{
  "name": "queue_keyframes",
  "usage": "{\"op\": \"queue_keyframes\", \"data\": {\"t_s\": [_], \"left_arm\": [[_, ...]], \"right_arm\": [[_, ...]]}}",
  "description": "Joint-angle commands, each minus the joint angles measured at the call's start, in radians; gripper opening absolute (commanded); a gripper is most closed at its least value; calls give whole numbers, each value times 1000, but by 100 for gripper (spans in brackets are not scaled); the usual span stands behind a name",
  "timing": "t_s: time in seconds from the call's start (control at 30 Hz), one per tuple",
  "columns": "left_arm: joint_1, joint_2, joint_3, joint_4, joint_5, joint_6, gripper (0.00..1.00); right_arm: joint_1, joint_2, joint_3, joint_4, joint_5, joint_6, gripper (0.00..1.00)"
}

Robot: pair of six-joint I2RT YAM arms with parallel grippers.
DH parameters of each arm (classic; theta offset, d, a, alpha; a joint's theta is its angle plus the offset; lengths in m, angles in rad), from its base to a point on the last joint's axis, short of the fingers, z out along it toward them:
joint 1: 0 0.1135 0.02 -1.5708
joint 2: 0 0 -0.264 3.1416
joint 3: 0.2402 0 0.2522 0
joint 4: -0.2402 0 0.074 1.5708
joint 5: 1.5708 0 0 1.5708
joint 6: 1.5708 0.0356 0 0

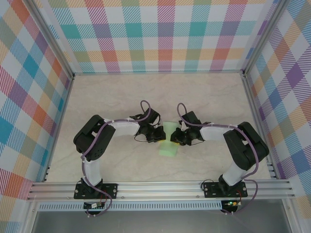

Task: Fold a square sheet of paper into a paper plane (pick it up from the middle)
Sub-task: Fold the square sheet of paper in half at the center of the table.

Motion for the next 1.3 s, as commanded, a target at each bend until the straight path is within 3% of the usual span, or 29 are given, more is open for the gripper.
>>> {"op": "queue_keyframes", "data": {"t_s": [0.0, 0.23, 0.57, 0.77, 1.0, 1.27], "left_arm": [[-12, 88, -71, -83, -86, 10, 9], [-11, 93, -72, -86, -94, 18, 8], [-12, 96, -70, -90, -99, 22, 8], [-12, 94, -61, -100, -99, 30, 8], [-13, 95, -56, -109, -102, 30, 8], [-13, 107, -61, -111, -101, 27, 7]], "right_arm": [[-5, 2, -36, 13, 6, -30, 19], [-10, -108, -26, -35, 20, -41, 20], [-37, -33, -69, 34, 68, -36, 18], [-37, -70, -4, 69, 11, -25, 19], [-46, 67, 47, 124, 47, -24, 19], [-107, 83, -56, 264, 69, -4, 19]]}}
